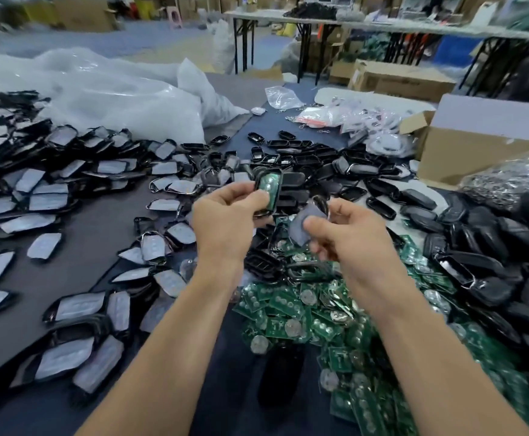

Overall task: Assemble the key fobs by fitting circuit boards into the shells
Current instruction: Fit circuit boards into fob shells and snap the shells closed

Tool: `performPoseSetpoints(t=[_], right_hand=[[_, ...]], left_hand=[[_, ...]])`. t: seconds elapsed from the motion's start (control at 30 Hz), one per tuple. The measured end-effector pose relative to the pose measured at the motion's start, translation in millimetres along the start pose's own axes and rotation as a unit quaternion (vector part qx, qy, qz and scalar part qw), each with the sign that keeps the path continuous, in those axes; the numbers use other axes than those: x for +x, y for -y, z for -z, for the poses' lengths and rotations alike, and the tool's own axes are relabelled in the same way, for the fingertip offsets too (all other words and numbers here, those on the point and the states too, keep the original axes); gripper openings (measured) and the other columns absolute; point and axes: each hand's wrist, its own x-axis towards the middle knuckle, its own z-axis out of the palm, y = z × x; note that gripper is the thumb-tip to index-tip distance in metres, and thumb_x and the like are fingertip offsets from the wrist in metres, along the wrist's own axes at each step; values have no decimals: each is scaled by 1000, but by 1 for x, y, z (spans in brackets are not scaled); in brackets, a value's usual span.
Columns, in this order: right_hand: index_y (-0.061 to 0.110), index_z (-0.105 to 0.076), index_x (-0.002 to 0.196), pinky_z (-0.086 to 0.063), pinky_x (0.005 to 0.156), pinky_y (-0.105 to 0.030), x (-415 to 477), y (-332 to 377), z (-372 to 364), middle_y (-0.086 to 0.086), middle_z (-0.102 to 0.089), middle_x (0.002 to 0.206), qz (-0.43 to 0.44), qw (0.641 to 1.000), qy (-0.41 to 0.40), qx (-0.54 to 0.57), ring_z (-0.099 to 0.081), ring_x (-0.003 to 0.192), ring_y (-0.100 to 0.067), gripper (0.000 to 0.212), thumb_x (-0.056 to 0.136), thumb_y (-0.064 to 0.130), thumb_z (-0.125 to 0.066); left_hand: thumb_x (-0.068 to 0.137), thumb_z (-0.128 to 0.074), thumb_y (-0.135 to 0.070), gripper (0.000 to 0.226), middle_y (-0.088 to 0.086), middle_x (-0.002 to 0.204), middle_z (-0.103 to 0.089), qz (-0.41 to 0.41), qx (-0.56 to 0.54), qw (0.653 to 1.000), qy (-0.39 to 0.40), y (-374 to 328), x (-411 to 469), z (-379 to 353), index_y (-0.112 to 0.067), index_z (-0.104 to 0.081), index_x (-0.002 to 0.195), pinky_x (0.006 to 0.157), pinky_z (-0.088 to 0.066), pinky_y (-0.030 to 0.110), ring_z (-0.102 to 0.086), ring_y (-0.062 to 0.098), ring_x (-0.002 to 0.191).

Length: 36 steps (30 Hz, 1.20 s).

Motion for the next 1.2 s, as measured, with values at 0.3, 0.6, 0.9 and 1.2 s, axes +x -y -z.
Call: performPoseSetpoints(t=[0.3, 0.6, 0.9, 1.2], right_hand=[[3, -66, 80, -37, 40, -25, -19, -20, 63, -11, -59, 61, 3, 990, -129, 57, -47, 42, -17, 16, 82, -10, -73], [11, -70, 104, -55, 54, -22, -21, -27, 62, -7, -68, 70, -20, 986, -62, 154, -65, 56, -16, 31, 84, -12, -74], [7, -77, 101, -56, 59, -23, -22, -30, 57, -12, -72, 78, -5, 987, -75, 139, -65, 61, -15, 22, 88, -9, -72], [23, -77, 84, -45, 50, -25, -24, -33, 52, 3, -71, 68, 48, 994, -102, 7, -56, 50, -11, 6, 83, 18, -80]], left_hand=[[68, -75, -20, 13, 8, 73, -78, -31, 178, 962, 206, 35, -42, -69, -22, -74, 81, 70, -64, 53, -70, 34, 66], [84, -78, -18, 26, -16, 70, -77, -111, 231, 953, 159, 43, -46, -64, -42, -70, 88, 40, -38, 18, -49, 3, 41], [88, -84, -21, 26, -19, 72, -77, -155, 230, 950, 143, 46, -52, -65, -42, -71, 97, 43, -44, 16, -62, 1, 47], [87, -85, -27, 23, -12, 79, -80, -108, 176, 968, 142, 44, -53, -65, -46, -74, 97, 53, -55, 34, -68, 11, 60]])
